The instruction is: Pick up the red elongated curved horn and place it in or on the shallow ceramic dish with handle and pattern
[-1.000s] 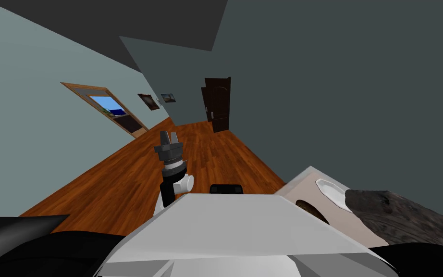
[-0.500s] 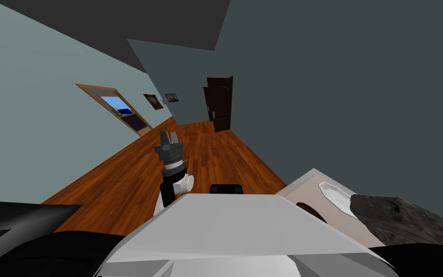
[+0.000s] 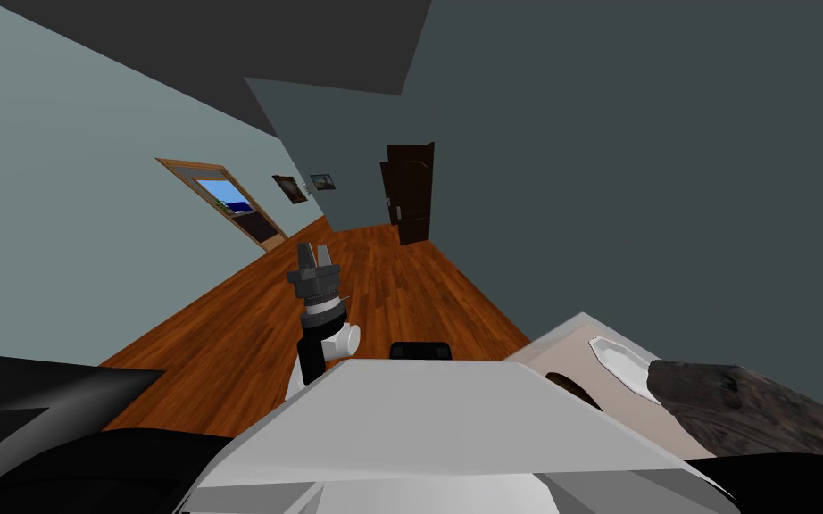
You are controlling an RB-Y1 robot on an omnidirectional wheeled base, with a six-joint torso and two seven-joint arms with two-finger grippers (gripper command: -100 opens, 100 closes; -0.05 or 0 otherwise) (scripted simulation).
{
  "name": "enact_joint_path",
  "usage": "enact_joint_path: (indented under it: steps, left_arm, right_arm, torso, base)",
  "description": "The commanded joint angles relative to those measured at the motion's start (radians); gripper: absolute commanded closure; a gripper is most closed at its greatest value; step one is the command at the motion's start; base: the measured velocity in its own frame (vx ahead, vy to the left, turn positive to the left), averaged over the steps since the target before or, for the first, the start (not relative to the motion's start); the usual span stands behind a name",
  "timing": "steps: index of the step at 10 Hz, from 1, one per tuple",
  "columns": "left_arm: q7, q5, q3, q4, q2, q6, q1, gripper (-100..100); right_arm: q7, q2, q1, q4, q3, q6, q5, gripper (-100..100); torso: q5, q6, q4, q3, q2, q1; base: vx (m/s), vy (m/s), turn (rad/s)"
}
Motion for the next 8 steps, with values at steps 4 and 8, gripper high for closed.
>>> enact_joint_path:
  steps: [4,8]
  left_arm:
    - [0.000,0.000,0.000,0.000,0.000,0.000,0.000,0]
    - [0.000,0.000,0.000,0.000,0.000,0.000,0.000,0]
  right_arm:
    - [0.001,-0.002,0.000,0.001,-0.001,0.001,0.001,100]
    - [0.002,-0.048,0.055,-0.074,0.000,0.006,-0.005,100]
  torso:
    - [-0.001,0.001,0.000,0.000,-0.001,0.001]
    - [0.000,0.001,-0.001,-0.002,-0.004,0.004]
  base:
    - [0.000,0.000,0.000]
    - [0.048,0.033,-0.055]
